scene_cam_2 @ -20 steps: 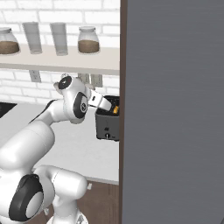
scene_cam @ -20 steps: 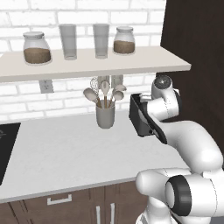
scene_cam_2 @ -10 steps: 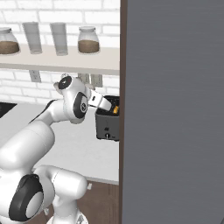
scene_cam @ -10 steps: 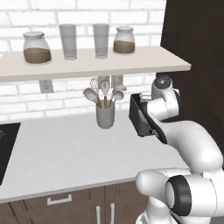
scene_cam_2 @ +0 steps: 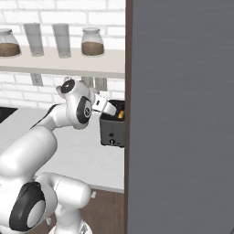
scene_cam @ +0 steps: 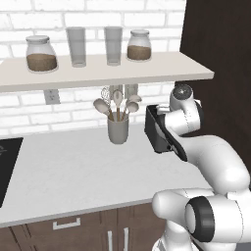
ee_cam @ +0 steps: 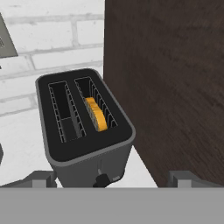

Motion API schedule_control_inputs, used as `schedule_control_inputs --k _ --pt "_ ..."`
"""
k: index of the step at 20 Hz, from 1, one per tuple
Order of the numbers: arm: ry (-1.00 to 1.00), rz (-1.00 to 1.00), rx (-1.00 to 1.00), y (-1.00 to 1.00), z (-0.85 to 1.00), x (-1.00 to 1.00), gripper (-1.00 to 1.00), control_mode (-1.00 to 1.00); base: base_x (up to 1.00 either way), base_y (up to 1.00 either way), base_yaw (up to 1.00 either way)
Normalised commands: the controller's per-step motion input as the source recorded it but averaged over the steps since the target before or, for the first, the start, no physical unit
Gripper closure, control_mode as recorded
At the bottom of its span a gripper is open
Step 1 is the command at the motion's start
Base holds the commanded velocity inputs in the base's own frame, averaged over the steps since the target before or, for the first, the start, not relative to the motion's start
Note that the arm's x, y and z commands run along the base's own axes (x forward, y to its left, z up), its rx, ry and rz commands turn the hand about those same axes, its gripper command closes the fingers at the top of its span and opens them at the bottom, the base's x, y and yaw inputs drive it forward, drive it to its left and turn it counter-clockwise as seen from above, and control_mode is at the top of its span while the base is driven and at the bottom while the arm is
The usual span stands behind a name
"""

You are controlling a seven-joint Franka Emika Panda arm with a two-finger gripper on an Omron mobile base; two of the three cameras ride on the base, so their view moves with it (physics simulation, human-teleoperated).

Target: Start the toaster. Once the lever pops up, take the bread to the plate on the dining counter.

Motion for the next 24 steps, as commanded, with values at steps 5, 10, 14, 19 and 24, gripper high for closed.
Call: schedule_control_inputs --k 5,10,14,19,24 --pt "0.00 0.00 0.00 0.00 0.00 0.00 -1.00 -1.00 0.00 0.00 0.00" --pt "0.00 0.00 0.00 0.00 0.00 0.00 -1.00 -1.00 0.00 0.00 0.00" --pt "0.00 0.00 0.00 0.00 0.00 0.00 -1.00 -1.00 0.00 0.00 0.00" --pt "0.00 0.00 0.00 0.00 0.00 0.00 -1.00 -1.00 0.00 0.00 0.00" --pt "0.00 0.00 0.00 0.00 0.00 0.00 -1.00 -1.00 0.00 0.00 0.00"
